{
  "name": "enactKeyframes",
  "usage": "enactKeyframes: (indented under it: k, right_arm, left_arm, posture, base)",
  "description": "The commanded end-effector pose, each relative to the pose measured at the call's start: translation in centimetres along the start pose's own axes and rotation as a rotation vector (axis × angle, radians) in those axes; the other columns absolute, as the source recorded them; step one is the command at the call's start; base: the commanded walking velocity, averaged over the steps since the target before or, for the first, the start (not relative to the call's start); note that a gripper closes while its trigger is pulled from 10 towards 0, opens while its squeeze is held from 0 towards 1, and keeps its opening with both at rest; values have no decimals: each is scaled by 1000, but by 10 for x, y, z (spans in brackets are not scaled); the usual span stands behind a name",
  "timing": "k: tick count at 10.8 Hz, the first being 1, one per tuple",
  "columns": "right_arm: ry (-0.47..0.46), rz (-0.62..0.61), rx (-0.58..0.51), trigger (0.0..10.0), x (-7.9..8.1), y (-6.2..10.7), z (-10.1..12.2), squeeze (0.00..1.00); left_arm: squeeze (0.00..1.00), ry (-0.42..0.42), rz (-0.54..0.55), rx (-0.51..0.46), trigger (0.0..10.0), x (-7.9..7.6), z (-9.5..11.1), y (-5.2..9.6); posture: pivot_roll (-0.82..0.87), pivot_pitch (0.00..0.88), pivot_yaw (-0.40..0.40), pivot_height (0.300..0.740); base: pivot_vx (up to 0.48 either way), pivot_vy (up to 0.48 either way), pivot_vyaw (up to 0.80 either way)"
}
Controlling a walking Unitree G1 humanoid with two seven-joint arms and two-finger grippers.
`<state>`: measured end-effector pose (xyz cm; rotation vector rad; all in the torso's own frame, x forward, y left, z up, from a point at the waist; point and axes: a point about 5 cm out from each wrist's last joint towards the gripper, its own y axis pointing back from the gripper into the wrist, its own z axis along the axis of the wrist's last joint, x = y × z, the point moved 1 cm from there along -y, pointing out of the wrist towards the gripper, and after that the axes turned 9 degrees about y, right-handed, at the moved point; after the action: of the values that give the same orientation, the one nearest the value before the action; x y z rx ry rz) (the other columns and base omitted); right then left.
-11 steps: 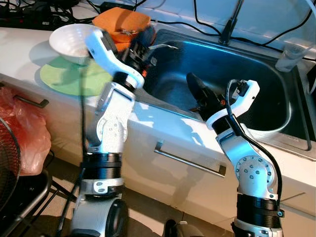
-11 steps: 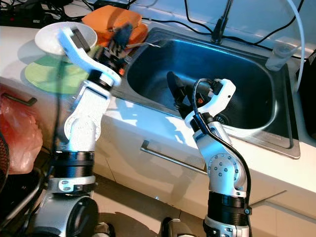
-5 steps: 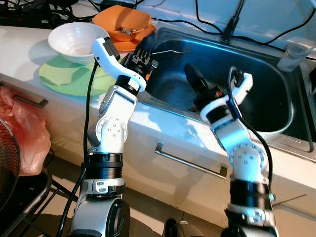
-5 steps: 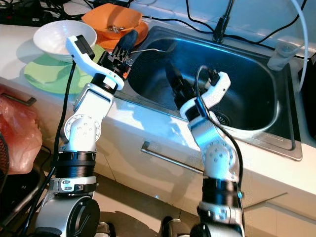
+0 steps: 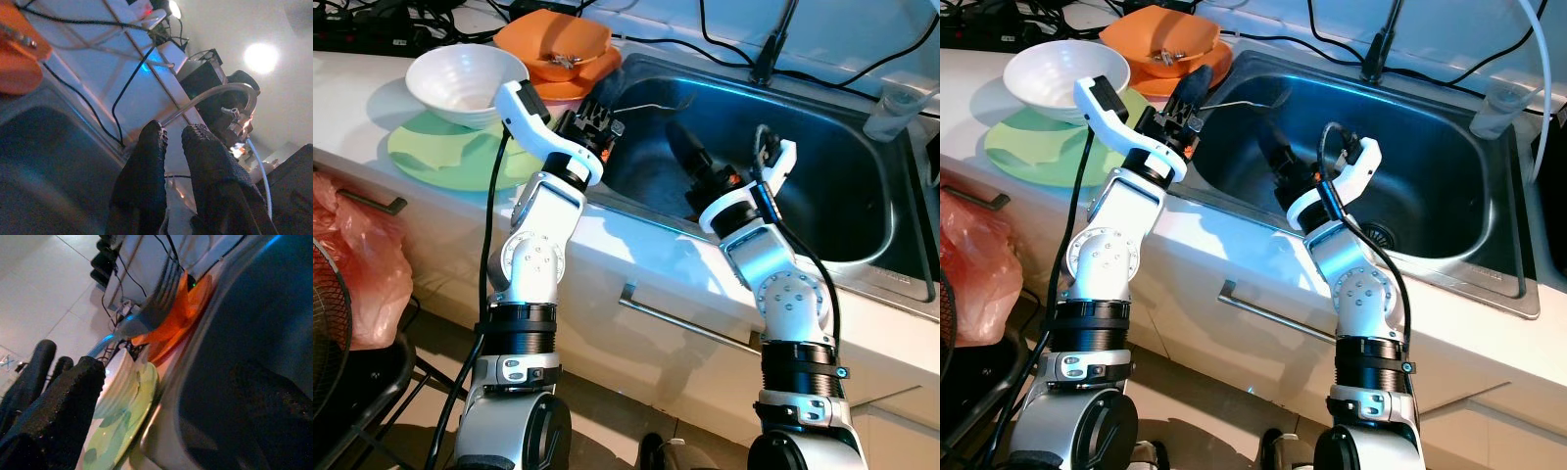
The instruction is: Kitchen organization
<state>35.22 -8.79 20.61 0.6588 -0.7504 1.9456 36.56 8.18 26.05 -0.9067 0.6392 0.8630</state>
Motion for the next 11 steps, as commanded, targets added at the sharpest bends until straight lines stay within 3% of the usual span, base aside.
enactKeyframes:
  k: [1, 4, 6, 7, 11]
  right_arm:
    - [-49, 86, -32, 10000, 25, -14, 2, 0]
    - [-81, 103, -41, 10000, 25, -13, 4, 0]
    - [-101, 108, -43, 10000, 25, -10, 7, 0]
    - [-103, 107, -38, 10000, 24, -8, 8, 0]
    - [-116, 86, -21, 10000, 19, -4, 5, 0]
  left_arm:
    - [0, 100, -1, 34, 0, -7, -24, -1]
    - [0, 119, 20, 76, 0, -1, -39, 8]
    - [0, -12, -36, 137, 0, 1, -43, 14]
    - [0, -102, -97, 182, 0, -1, -44, 16]
    - [0, -323, -231, 237, 0, -14, -54, 21]
  posture:
    - [-115, 152, -37, 740]
    - [-114, 157, -38, 740]
    - [-120, 157, -38, 740]
    - [-123, 157, -38, 740]
    - [-119, 157, -37, 740]
  base:
    - [0, 0, 0]
    - [0, 0, 0]
    - [0, 0, 0]
    - [0, 0, 0]
    - [0, 0, 0]
